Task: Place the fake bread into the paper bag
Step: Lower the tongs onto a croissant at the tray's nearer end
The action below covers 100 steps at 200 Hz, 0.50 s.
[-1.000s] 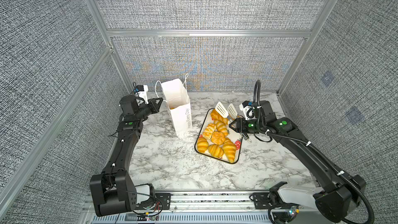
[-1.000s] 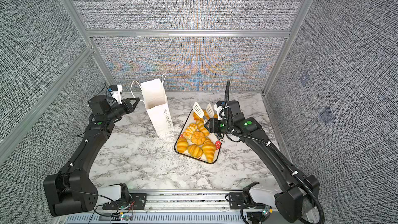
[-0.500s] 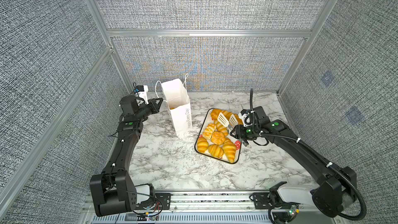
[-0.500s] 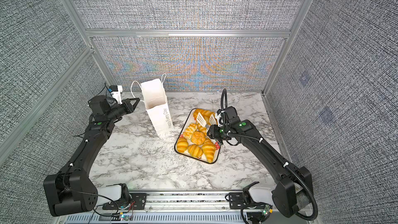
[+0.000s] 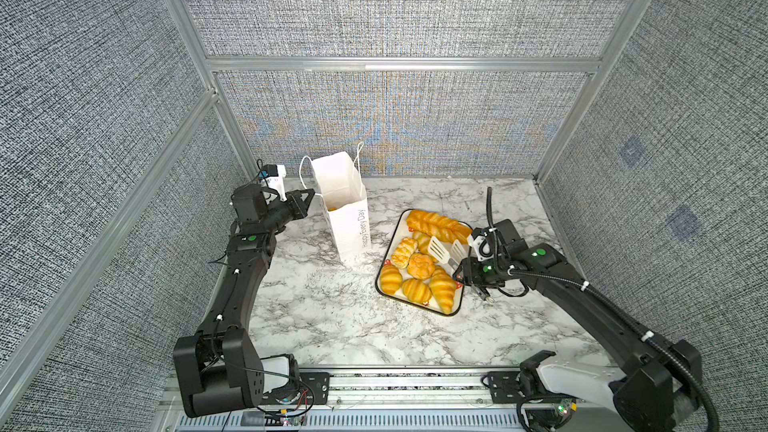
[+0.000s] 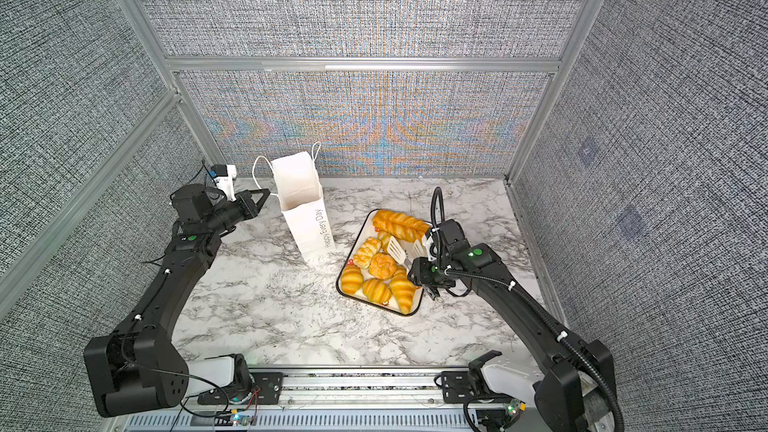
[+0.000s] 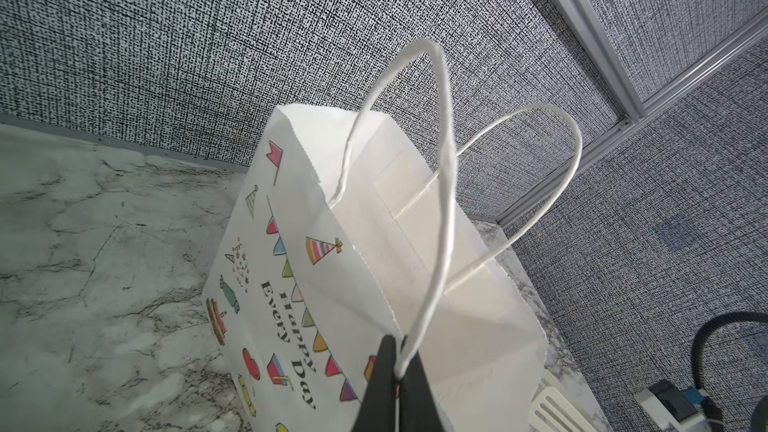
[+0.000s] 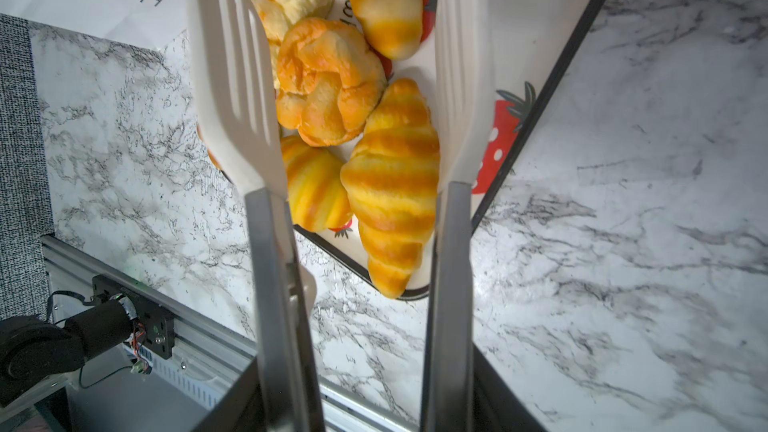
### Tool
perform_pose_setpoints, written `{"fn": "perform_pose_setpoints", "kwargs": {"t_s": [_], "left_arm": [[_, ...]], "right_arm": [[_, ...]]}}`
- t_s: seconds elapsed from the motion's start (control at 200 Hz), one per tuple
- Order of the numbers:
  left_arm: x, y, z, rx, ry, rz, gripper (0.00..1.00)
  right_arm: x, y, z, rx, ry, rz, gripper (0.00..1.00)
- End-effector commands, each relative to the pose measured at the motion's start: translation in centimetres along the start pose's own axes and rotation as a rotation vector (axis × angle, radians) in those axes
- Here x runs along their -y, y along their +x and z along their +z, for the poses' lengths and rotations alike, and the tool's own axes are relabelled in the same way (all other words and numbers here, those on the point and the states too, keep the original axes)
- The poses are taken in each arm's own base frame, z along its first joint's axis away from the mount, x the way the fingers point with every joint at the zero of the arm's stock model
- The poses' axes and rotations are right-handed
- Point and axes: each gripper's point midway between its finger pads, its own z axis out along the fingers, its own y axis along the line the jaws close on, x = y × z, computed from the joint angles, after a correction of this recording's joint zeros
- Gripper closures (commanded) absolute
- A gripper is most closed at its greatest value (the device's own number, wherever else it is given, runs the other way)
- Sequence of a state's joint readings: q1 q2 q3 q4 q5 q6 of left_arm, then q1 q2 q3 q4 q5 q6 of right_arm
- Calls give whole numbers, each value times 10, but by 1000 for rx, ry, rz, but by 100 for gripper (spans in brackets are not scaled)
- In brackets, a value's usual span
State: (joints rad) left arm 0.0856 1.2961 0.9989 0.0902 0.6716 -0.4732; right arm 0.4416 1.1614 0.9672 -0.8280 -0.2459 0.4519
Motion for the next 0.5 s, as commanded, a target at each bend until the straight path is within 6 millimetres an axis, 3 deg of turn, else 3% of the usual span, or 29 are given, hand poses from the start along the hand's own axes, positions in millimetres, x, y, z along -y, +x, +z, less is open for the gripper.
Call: {"fn": "perform_pose_setpoints", "kwargs": {"t_s": [0.0,0.275,0.495], "left_arm": [[6,-4,0,13,27,13,100],[6,-5,-1,20,17,25,100],[6,-6,-2,23,18,26,100]], "right_arm": [[3,18,-5,-48,4,39,45],[7,48,-13,-131,11,65,44],[7,55,-15,-145,19,71,43]]}}
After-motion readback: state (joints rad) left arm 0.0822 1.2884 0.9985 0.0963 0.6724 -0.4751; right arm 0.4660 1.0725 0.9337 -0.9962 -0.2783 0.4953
